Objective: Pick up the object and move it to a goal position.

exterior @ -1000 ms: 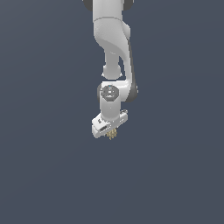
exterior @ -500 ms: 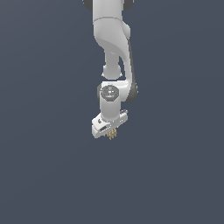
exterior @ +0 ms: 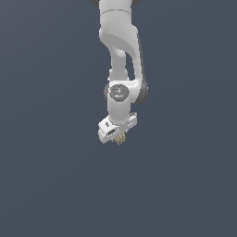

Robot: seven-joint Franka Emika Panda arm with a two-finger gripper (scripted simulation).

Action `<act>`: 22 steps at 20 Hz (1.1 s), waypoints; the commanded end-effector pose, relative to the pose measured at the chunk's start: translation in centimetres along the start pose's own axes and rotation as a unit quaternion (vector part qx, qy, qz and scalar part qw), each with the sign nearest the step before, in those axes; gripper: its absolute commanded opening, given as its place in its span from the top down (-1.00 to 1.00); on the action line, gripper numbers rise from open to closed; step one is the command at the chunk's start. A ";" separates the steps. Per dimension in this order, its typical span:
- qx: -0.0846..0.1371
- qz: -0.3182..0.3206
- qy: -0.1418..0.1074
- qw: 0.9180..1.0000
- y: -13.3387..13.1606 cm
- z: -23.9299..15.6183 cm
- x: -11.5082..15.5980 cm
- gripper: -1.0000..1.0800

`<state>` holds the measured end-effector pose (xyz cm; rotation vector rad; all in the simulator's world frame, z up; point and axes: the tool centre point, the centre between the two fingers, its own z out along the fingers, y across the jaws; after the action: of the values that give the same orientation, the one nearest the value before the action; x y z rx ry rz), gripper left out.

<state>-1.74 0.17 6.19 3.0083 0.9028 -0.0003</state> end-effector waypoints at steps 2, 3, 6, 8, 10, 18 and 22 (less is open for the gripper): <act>0.000 0.000 0.000 1.000 -0.9 -1.8 0.0 1.00; 0.000 0.000 0.000 1.000 -1.3 -2.5 0.0 1.00; 0.000 0.000 0.000 1.000 -2.4 -4.7 0.1 1.00; -0.001 -0.001 0.000 1.000 -3.3 -6.4 0.1 1.00; -0.001 -0.001 0.000 1.000 -4.4 -8.4 0.1 1.00; -0.001 -0.001 0.000 1.000 -8.8 -17.1 0.2 1.00; -0.001 -0.001 0.000 1.000 -11.1 -21.5 0.4 1.00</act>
<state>-7.03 8.90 26.00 3.0055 0.9058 0.0004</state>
